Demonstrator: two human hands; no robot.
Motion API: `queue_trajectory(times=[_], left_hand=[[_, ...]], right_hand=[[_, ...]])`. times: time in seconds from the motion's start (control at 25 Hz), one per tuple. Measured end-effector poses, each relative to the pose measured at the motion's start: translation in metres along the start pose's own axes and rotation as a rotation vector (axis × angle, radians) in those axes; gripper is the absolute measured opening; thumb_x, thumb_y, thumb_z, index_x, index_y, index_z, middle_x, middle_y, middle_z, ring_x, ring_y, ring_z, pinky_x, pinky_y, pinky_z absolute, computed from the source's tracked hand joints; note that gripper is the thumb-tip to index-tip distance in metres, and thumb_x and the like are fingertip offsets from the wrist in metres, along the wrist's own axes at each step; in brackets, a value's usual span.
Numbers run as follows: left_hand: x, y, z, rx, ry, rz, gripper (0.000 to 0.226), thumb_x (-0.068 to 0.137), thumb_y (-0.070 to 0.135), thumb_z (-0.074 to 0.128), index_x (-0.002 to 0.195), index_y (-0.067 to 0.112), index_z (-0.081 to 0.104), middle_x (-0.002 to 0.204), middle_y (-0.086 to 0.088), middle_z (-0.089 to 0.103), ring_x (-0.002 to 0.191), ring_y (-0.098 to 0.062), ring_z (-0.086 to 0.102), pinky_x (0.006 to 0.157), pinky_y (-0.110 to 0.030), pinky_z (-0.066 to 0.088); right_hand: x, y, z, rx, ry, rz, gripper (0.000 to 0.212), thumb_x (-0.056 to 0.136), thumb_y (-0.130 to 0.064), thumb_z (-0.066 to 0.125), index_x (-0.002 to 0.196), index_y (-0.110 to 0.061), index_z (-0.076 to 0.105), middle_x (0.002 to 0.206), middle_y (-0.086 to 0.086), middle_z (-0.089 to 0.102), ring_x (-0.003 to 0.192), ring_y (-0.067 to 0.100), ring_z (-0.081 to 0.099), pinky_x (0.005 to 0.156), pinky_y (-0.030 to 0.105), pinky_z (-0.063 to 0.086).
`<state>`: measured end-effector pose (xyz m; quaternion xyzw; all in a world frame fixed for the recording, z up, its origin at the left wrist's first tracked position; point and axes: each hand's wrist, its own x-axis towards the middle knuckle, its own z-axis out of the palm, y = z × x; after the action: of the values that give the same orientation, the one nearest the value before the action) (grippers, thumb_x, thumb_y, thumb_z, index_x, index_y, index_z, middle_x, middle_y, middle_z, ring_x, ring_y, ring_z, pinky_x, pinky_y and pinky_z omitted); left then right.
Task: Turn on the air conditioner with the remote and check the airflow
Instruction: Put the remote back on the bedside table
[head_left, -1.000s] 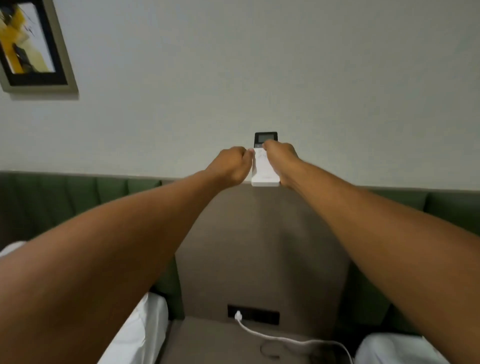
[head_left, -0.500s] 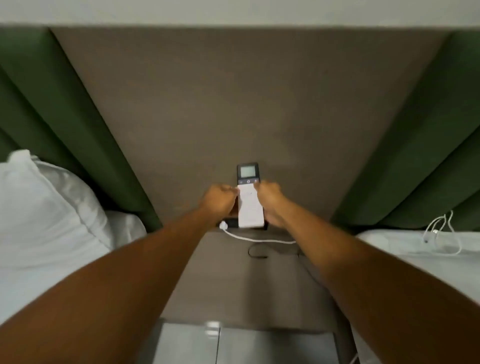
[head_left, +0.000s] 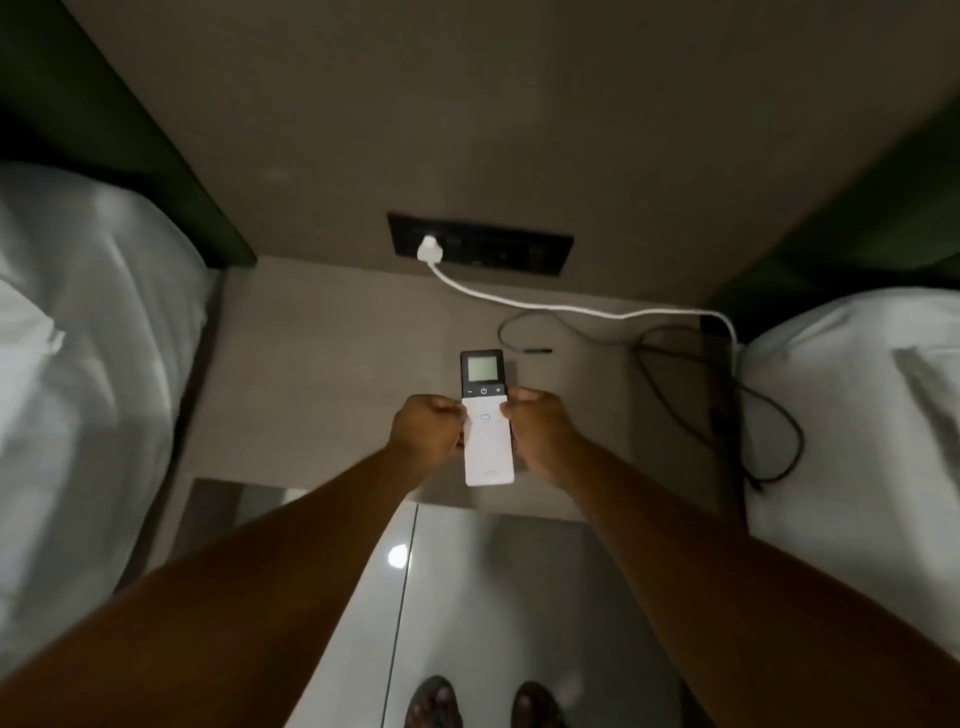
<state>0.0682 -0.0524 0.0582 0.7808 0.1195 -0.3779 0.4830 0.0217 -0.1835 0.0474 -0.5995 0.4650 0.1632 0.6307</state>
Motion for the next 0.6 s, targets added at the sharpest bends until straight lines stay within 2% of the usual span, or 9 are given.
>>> queue_trajectory(times=[0.16,0.32,0.48,0.6], left_hand=[[0.032,-0.044,0.02,0.045,0.049,-0.034,0.017,0.094,0.017,0.059,0.106,0.009,0.068,0.117,-0.015,0.068,0.098,-0.035,0.067,0.086,-0.047,0.056],[0.05,-0.052,0.028,0.114,0.129,0.007,0.016,0.093,0.018,0.059,0.103,0.015,0.072,0.116,-0.011,0.07,0.099,-0.032,0.066,0.089,-0.041,0.055],[0.063,-0.047,0.032,0.16,0.173,0.013,0.011,0.092,0.019,0.061,0.089,0.024,0.07,0.113,-0.01,0.07,0.095,-0.029,0.065,0.081,-0.034,0.054],[0.072,-0.055,0.035,0.196,0.187,0.019,0.014,0.09,0.018,0.065,0.1,0.014,0.074,0.114,-0.011,0.07,0.098,-0.029,0.066,0.081,-0.033,0.055]], right_hand=[[0.041,0.036,0.009,-0.166,0.066,0.017,0.031,0.109,-0.006,0.057,0.136,-0.002,0.072,0.142,0.023,0.073,0.13,0.043,0.072,0.11,0.048,0.06],[0.062,0.051,0.014,-0.107,0.164,0.04,0.031,0.105,-0.009,0.064,0.134,-0.008,0.076,0.138,0.019,0.077,0.122,0.039,0.077,0.102,0.042,0.065],[0.077,0.053,0.016,-0.085,0.211,0.039,0.031,0.102,-0.006,0.07,0.133,-0.005,0.077,0.136,0.022,0.078,0.12,0.04,0.078,0.105,0.048,0.065],[0.085,0.053,0.018,-0.175,0.231,0.014,0.024,0.101,-0.008,0.073,0.123,-0.001,0.079,0.13,0.024,0.08,0.116,0.04,0.08,0.104,0.048,0.065]])
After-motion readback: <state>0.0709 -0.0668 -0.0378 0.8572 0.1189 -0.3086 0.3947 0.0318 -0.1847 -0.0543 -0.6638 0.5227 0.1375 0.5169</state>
